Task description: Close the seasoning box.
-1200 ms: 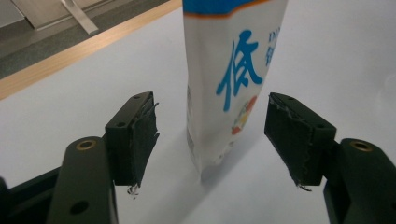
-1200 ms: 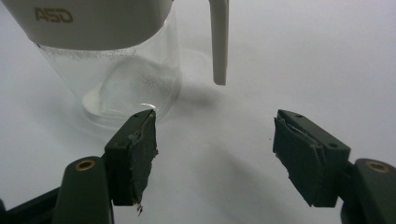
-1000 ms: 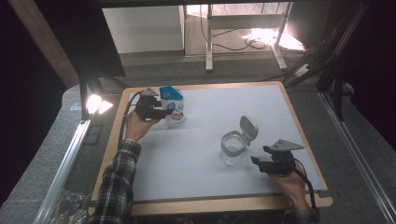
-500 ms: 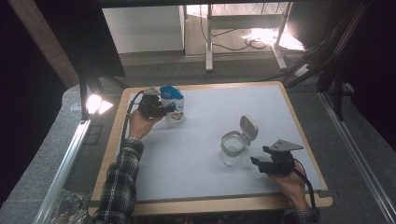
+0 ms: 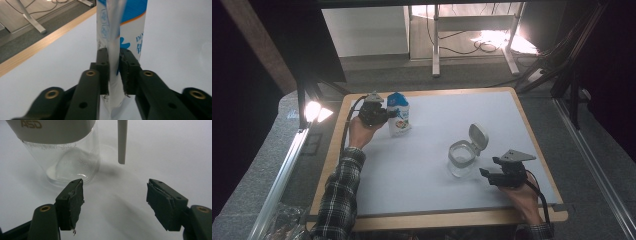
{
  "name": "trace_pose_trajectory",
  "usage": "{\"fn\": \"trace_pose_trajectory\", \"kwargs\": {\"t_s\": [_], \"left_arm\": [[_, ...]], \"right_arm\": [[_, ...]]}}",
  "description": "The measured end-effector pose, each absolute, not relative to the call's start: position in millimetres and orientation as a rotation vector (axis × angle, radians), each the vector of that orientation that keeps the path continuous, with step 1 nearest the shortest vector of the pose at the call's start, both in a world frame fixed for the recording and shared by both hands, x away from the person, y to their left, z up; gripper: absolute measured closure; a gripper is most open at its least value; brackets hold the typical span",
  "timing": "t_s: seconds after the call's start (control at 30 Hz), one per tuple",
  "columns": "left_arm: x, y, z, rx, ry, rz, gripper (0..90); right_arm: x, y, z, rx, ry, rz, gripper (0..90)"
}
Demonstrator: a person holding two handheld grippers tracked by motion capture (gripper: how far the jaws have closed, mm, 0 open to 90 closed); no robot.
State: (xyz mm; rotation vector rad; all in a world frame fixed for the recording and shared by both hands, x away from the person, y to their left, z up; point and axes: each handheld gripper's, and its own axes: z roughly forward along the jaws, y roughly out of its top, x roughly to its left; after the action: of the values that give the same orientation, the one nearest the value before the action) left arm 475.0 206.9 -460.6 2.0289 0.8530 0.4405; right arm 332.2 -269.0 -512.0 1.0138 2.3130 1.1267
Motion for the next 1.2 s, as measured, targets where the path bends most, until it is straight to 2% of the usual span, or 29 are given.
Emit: {"fn": "trace_pose_trajectory", "kwargs": {"t_s": [0.17,0.3,0.43,0.93,1.2], "left_arm": [[477.6,206.3,-455.9,2.002,0.86,0.416,76.4],[479.3,204.9,-455.1,2.026,0.849,0.417,86.4],[478.5,205.5,-455.5,2.028,0.84,0.414,88.8],[464.7,198.3,-452.1,2.029,0.789,0.418,90.0],[445.3,194.2,-445.3,2.03,0.774,0.407,90.0]], "right_arm": [[332.1,-268.6,-512.4,1.012,2.319,1.124,30.3],[332.2,-268.8,-512.3,1.022,2.318,1.13,30.3],[332.4,-269.2,-512.4,1.03,2.314,1.134,30.3],[328.6,-273.1,-517.8,1.054,2.324,1.14,30.4],[322.0,-272.2,-520.1,1.047,2.345,1.158,30.4]]}}
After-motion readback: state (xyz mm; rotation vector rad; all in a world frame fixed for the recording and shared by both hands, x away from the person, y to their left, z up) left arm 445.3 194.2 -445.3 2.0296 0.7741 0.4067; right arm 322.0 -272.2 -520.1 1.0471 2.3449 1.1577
